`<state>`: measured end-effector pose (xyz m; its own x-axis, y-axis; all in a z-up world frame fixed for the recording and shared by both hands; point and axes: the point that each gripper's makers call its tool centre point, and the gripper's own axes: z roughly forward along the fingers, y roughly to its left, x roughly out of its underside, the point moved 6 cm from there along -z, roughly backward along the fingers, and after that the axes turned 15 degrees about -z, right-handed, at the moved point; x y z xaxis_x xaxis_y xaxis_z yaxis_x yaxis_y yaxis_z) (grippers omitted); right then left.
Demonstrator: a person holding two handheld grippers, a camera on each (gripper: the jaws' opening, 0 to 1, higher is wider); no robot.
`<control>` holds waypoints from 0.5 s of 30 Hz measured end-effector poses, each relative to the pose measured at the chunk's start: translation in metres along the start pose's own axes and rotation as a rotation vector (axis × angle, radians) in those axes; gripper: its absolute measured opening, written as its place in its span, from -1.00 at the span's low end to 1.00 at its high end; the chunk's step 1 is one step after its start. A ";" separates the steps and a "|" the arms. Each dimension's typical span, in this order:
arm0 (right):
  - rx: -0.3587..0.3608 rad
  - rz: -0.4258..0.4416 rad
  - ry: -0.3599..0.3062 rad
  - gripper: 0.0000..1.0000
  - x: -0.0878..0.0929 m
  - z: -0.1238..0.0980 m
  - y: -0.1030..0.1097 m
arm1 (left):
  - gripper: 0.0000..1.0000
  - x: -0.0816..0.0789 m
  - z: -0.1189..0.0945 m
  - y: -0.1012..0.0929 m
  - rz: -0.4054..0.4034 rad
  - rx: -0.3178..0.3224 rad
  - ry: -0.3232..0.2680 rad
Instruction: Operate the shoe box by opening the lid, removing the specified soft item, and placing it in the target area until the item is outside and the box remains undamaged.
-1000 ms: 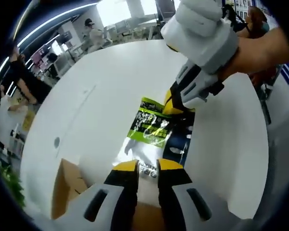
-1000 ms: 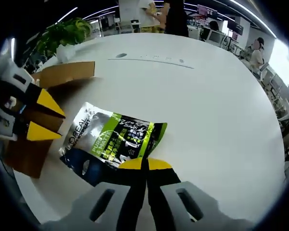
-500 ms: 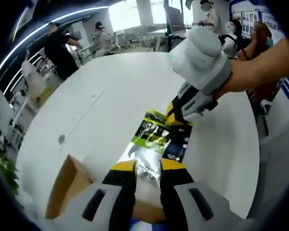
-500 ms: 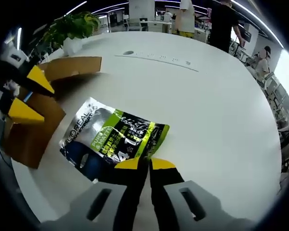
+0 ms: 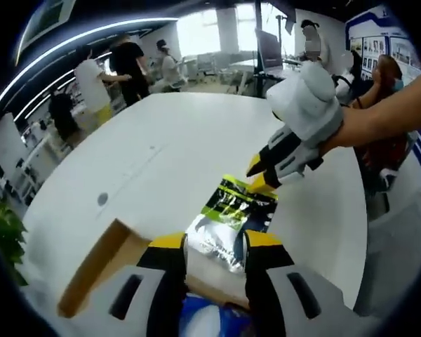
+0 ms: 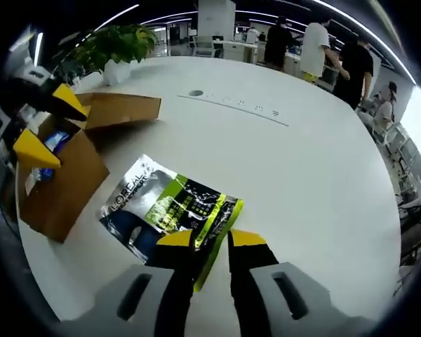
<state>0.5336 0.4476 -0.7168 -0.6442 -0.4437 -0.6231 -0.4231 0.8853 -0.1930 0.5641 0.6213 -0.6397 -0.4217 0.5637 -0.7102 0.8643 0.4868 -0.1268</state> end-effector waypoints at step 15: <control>-0.020 -0.066 -0.077 -0.40 -0.023 -0.032 0.011 | -0.14 0.011 -0.047 0.015 -0.099 -0.032 -0.073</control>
<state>0.5235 0.4628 -0.6796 -0.5638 -0.4882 -0.6662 -0.4761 0.8512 -0.2208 0.5596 0.6663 -0.6174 -0.4825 0.4627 -0.7437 0.8098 0.5592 -0.1776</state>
